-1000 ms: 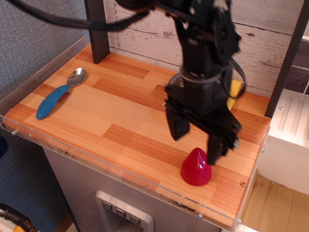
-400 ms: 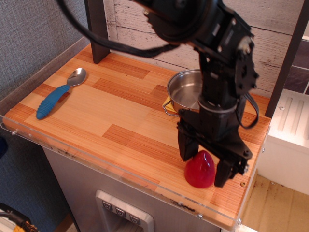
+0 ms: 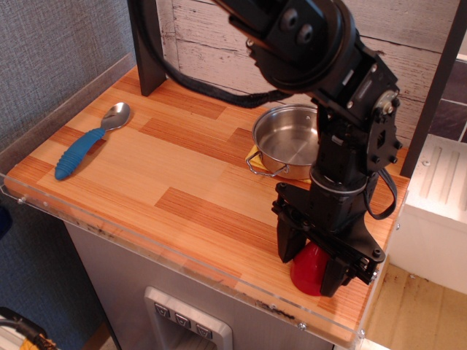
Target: Put the food on the opposite corner of the table.
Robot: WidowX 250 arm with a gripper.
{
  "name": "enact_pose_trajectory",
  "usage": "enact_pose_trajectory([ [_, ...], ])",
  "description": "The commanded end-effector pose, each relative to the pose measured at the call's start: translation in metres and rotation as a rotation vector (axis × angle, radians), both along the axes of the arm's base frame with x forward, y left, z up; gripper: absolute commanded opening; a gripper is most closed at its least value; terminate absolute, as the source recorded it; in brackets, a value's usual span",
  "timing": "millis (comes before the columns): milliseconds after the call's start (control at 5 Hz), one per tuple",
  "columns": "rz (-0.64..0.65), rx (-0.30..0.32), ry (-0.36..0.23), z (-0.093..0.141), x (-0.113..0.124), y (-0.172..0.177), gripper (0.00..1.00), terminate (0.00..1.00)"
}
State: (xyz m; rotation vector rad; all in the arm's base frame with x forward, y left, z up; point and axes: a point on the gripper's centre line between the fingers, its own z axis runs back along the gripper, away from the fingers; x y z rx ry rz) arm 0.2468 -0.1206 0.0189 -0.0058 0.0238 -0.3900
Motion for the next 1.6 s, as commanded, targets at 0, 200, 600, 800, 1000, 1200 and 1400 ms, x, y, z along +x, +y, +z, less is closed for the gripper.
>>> enact_pose_trajectory([
  [0, -0.017, -0.078, -0.100, 0.047, 0.003, 0.012, 0.00, 0.00],
  [200, 0.101, -0.101, -0.197, 0.097, 0.026, 0.059, 0.00, 0.00],
  [600, 0.392, -0.033, -0.225, 0.096, 0.079, 0.163, 0.00, 0.00],
  [800, 0.458, -0.025, -0.233, 0.075, 0.093, 0.208, 0.00, 0.00],
  [1000, 0.466, 0.008, -0.235, 0.060, 0.103, 0.220, 0.00, 0.00],
  [1200, 0.485, 0.033, -0.246, 0.048, 0.113, 0.233, 0.00, 0.00],
  [1400, 0.499, 0.039, -0.231, 0.037, 0.119, 0.245, 0.00, 0.00],
])
